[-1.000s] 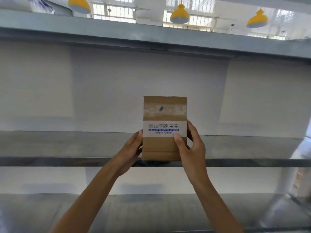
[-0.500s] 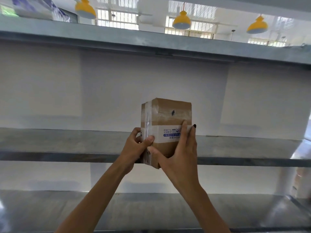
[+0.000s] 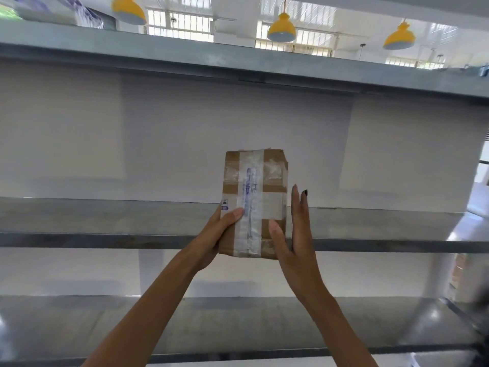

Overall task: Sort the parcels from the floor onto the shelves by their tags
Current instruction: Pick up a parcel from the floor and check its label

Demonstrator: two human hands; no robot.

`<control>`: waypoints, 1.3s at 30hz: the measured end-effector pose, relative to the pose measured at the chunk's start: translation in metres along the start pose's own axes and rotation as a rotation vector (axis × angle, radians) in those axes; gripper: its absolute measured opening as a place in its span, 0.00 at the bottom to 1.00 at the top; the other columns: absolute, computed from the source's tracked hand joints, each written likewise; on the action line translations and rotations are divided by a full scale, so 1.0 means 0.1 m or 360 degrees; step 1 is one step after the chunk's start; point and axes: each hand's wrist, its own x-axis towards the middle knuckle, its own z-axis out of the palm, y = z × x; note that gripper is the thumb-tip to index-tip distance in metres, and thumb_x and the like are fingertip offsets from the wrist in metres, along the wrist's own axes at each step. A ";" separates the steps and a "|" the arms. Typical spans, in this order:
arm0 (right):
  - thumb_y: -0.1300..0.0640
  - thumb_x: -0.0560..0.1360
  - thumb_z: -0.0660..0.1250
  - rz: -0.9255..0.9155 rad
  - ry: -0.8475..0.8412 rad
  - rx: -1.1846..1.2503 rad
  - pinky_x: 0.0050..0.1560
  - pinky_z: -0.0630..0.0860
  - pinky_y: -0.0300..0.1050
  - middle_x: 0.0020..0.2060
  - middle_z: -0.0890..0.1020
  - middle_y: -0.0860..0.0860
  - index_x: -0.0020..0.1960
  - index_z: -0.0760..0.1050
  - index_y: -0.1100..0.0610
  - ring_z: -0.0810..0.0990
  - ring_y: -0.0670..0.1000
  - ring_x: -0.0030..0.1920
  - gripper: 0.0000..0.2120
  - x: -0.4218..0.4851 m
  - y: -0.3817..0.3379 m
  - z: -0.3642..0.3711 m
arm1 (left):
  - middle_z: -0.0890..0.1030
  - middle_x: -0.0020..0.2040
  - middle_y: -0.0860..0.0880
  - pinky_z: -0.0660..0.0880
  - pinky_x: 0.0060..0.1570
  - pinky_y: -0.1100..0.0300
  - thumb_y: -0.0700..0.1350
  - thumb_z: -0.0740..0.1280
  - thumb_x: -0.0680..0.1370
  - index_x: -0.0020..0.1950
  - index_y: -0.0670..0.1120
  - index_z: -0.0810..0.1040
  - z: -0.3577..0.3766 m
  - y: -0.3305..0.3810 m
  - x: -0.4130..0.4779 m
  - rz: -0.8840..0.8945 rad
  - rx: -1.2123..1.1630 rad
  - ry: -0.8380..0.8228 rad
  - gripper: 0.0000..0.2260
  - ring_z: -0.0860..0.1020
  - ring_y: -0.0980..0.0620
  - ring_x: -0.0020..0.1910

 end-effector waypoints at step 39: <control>0.57 0.71 0.65 0.0181 -0.0159 0.0620 0.52 0.81 0.44 0.69 0.70 0.44 0.69 0.57 0.39 0.76 0.45 0.64 0.32 0.03 0.34 -0.26 | 0.81 0.57 0.48 0.83 0.41 0.51 0.45 0.65 0.75 0.64 0.57 0.67 0.12 0.03 0.09 0.0102 0.0002 0.0166 0.19 0.84 0.49 0.49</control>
